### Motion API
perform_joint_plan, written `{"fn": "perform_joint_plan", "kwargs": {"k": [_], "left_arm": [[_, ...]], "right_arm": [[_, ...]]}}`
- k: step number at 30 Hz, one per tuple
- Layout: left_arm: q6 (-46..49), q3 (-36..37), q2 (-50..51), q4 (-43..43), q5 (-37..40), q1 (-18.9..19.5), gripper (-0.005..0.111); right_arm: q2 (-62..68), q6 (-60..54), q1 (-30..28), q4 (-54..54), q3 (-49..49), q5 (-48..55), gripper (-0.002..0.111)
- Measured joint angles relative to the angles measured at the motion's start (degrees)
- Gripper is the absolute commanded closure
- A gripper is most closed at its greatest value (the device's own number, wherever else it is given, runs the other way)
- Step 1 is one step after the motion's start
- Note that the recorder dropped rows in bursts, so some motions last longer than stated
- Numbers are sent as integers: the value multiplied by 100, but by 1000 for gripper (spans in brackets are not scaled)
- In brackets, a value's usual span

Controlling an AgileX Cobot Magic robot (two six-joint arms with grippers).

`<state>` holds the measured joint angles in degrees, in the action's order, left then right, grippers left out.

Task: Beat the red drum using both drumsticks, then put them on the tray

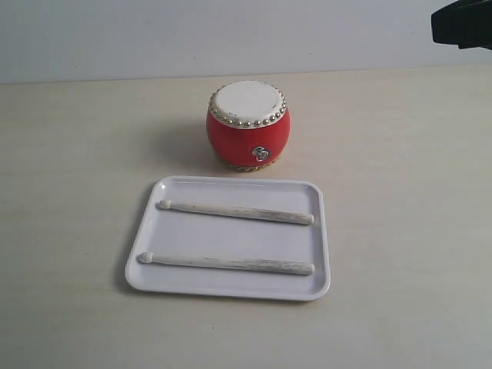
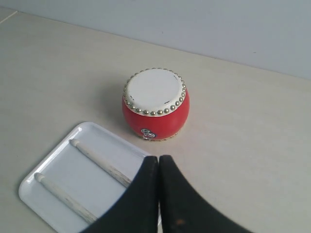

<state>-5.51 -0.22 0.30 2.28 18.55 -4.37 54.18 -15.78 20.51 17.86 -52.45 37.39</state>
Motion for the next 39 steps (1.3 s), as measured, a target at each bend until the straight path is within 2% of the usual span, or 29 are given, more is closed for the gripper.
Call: {"fn": "perform_joint_plan", "kwargs": {"k": [39], "left_arm": [[-31,0,0,8,196,0,107]], "right_arm": [[-133,9,0,0,0,2,108]]}}
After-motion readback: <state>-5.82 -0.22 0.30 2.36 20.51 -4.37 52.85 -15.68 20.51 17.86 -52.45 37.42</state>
